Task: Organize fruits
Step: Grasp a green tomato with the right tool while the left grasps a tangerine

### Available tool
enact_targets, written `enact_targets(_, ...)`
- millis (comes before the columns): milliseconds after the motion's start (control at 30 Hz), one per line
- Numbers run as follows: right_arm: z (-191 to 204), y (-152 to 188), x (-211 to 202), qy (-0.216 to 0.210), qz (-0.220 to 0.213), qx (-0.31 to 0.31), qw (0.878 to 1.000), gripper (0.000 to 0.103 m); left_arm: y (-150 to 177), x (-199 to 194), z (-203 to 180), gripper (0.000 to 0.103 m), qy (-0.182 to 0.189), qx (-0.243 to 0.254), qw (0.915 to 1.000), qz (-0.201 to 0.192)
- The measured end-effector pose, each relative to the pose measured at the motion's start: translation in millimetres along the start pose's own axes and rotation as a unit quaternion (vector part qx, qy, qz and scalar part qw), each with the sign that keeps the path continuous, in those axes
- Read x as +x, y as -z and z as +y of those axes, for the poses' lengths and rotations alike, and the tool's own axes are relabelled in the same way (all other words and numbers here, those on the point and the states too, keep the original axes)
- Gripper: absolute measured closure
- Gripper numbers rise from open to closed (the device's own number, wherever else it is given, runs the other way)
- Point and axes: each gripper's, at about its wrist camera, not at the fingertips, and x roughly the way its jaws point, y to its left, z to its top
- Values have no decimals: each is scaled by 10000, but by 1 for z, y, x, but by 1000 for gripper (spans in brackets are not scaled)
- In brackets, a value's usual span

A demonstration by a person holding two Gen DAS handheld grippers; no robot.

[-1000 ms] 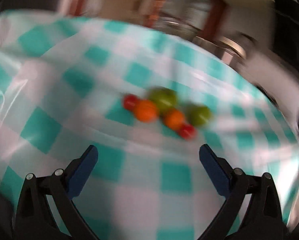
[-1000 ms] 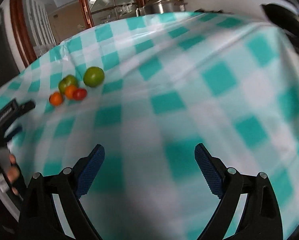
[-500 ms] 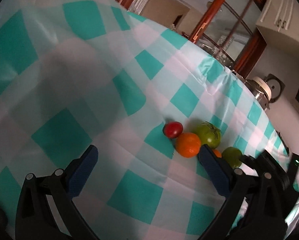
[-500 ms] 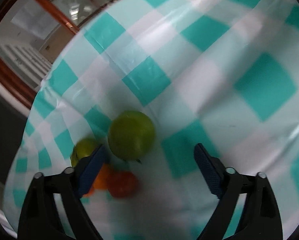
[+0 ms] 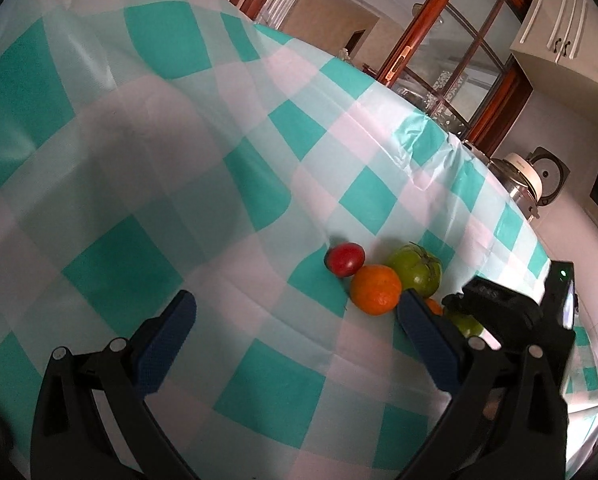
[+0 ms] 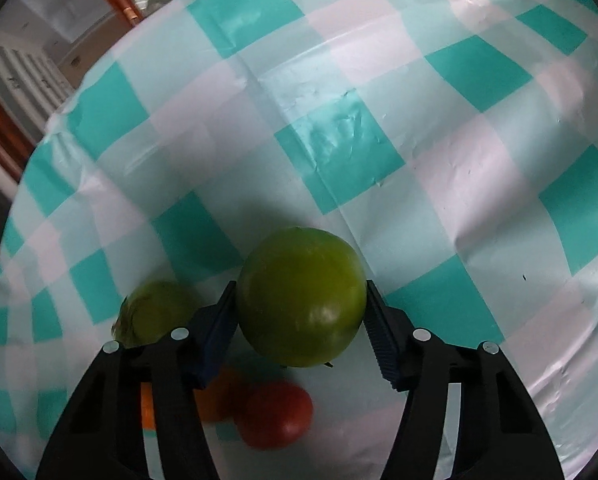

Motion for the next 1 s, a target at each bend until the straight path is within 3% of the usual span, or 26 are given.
enact_targets(267, -82, 43, -75, -461, -372, 185, 9981, 43, 4, 1, -15, 2, 60, 436, 9990, 85)
enact_targets(467, -129, 61, -105, -608, -502, 534, 9955, 43, 15, 15, -46, 4, 36, 1081, 9928, 511)
enact_targets(667, -132, 64, -105, -806, -476, 497, 9944, 43, 13, 58, -65, 35, -93, 1121, 9872, 1131)
enact_targets(800, -128, 67, -111, -779, -546, 224, 9952, 43, 6, 81, -73, 43, -176, 1121, 9857, 1246)
enact_targets(1000, -126, 67, -109, -812, -572, 128, 9950, 43, 0, 103, -87, 43, -325, 1288, 9835, 1231)
